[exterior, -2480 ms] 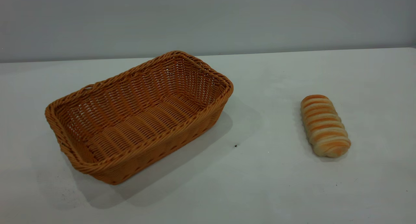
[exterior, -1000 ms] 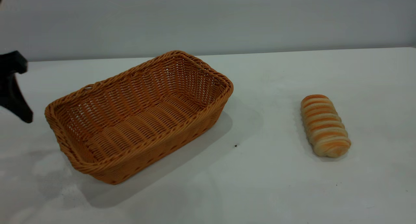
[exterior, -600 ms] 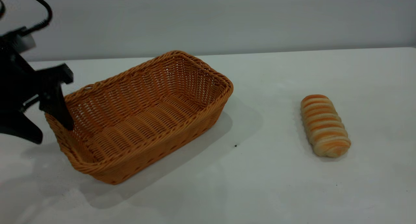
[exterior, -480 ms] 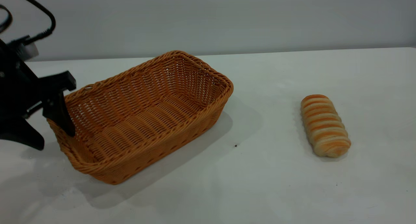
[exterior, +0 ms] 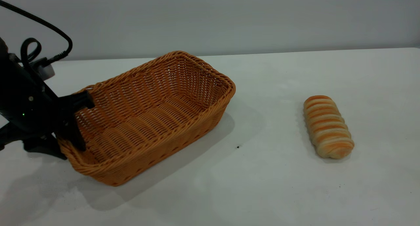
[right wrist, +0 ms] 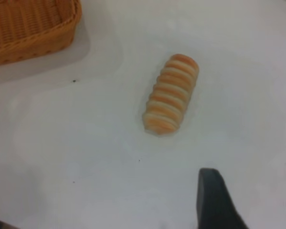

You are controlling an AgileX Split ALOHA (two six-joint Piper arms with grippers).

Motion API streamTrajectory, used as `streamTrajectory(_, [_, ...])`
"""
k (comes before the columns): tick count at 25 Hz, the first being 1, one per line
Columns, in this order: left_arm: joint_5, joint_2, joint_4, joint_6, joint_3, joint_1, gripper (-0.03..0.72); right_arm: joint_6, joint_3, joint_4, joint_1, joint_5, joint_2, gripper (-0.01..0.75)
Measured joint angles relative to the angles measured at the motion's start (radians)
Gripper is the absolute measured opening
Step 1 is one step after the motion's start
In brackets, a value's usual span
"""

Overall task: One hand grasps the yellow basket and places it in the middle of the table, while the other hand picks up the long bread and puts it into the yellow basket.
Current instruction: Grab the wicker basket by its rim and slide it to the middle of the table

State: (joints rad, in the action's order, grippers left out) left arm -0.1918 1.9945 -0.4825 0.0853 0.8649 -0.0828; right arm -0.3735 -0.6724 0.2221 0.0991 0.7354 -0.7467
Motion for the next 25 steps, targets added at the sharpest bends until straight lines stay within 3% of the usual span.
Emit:
streamTrajectory(2, [0.011, 0.000, -0.019, 0.020, 0.002, 0.000, 0.118, 0.000, 0.000, 0.000, 0.000, 0.000, 0.000, 0.415])
streamTrajectory(3, [0.014, 0.000, -0.011, 0.007, 0.005, 0.000, 0.096, 0.000, 0.000, 0.000, 0.000, 0.000, 0.000, 0.415])
streamTrajectory(11, [-0.051, 0.002, 0.001, -0.027, 0.046, -0.002, 0.100, 0.000, 0.000, 0.001, 0.000, 0.004, 0.000, 0.415])
streamTrajectory(20, [-0.376, 0.140, 0.121, -0.146, 0.428, -0.002, 0.100, 0.000, 0.000, 0.001, 0.000, 0.004, 0.000, 0.415])
streamTrajectory(25, [-0.485, 0.212, 0.192, -0.161, 0.581, -0.002, 0.100, 0.000, 0.000, 0.001, 0.000, 0.005, 0.000, 0.415])
